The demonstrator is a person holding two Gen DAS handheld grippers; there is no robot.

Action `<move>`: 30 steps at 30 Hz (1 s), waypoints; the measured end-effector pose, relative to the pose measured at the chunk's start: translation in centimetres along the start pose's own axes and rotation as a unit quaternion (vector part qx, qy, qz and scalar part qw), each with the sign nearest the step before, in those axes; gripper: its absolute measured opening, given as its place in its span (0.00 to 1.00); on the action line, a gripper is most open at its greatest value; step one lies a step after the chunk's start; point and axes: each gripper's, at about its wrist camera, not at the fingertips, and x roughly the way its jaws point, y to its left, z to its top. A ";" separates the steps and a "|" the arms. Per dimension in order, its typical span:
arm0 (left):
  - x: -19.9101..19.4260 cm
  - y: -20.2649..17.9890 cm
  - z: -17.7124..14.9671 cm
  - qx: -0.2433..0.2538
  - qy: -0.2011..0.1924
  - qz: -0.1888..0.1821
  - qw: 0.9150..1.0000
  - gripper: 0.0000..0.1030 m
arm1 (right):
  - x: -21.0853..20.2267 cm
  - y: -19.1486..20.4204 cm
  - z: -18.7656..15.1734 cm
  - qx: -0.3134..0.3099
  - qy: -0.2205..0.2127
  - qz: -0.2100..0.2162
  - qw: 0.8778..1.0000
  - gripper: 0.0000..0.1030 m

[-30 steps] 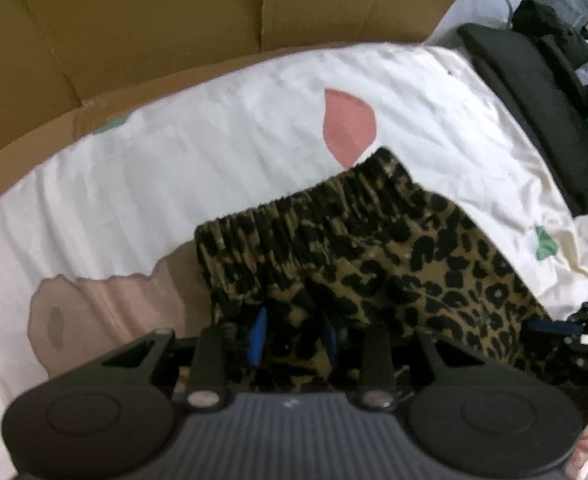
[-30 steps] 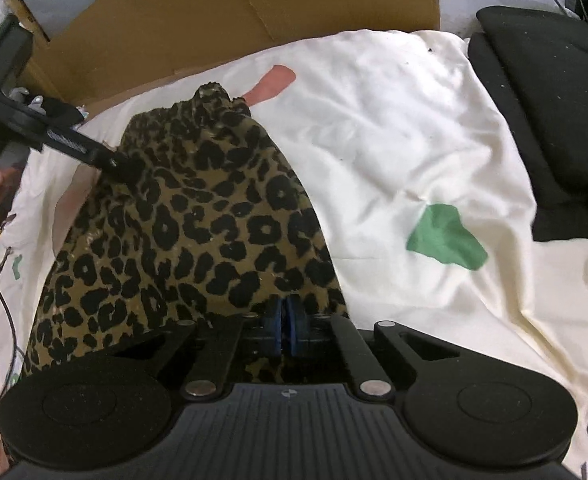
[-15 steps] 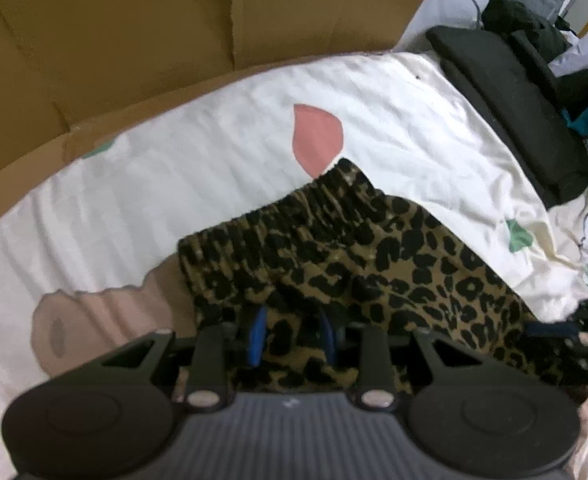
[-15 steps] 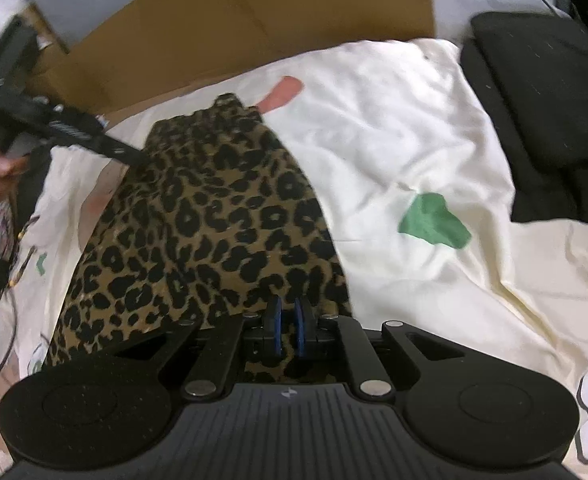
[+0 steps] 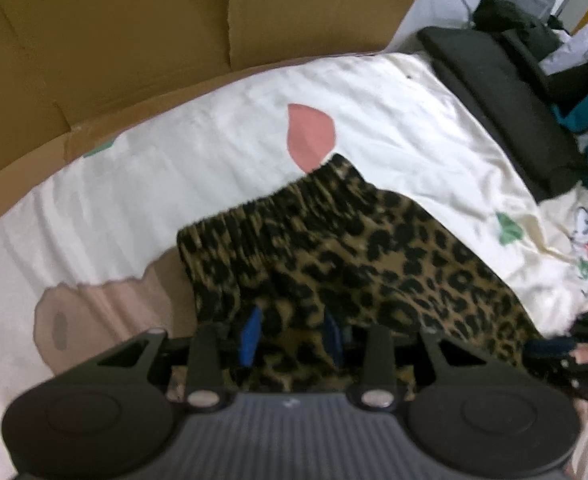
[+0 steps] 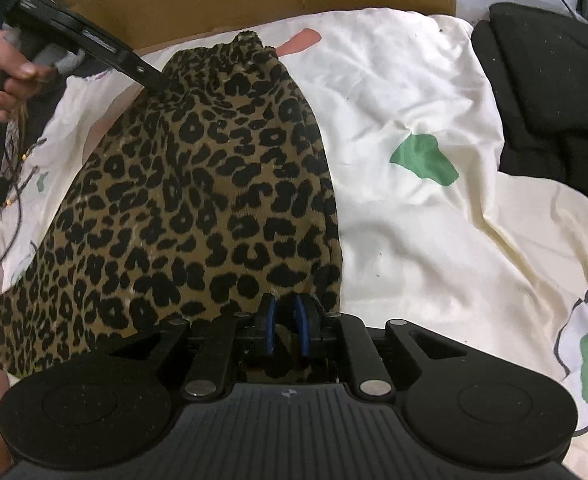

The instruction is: Fold clothes

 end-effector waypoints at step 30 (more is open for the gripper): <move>-0.8 -0.8 -14.2 -0.014 0.036 -0.023 0.999 0.35 | -3.8 -1.6 -2.8 0.030 0.003 -0.015 0.999 0.17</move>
